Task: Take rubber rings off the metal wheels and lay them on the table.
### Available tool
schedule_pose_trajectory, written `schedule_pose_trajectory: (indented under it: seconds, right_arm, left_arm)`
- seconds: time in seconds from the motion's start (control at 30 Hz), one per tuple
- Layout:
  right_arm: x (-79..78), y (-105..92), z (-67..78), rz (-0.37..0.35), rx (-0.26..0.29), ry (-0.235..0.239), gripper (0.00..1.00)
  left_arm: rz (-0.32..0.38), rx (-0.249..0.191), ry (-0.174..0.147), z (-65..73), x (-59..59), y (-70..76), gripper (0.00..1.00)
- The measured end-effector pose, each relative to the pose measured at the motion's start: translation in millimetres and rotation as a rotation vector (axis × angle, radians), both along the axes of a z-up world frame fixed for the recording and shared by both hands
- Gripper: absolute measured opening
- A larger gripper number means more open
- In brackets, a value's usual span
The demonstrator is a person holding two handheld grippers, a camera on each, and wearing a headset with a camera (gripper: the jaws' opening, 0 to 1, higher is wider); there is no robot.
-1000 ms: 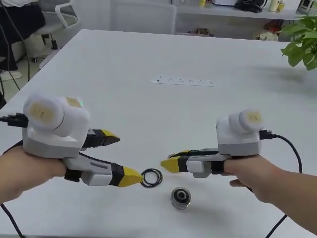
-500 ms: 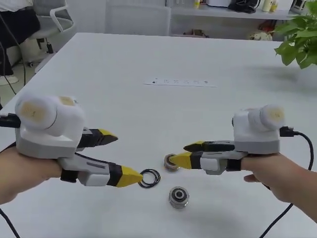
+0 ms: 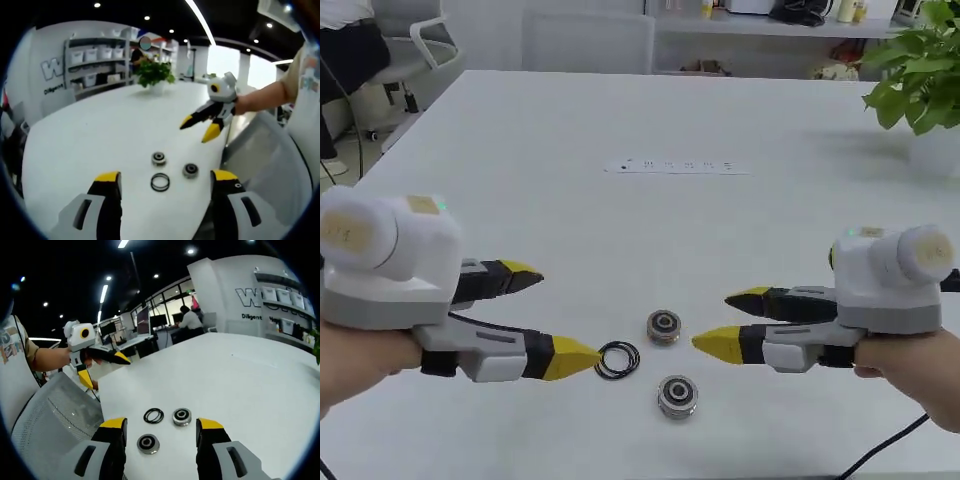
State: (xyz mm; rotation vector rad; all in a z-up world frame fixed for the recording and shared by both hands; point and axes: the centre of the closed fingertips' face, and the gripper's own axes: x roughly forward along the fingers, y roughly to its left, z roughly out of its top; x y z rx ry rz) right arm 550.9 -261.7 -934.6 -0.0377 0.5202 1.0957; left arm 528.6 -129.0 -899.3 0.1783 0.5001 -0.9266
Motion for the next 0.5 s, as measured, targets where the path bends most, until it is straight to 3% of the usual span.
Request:
schedule_pose_trajectory:
  seconds: [0.23, 0.5]
  right_arm:
    - [-11.4, -14.1, 7.0, -0.006, -0.022, -0.046, 0.63]
    - [-25.6, -28.5, 8.0, -0.023, -0.042, -0.072, 0.69]
  left_arm:
    - [0.003, -0.004, -0.016, 4.4, -9.4, 3.2, 0.74]
    - [0.022, -0.013, -0.013, 2.2, -16.7, 6.3, 0.75]
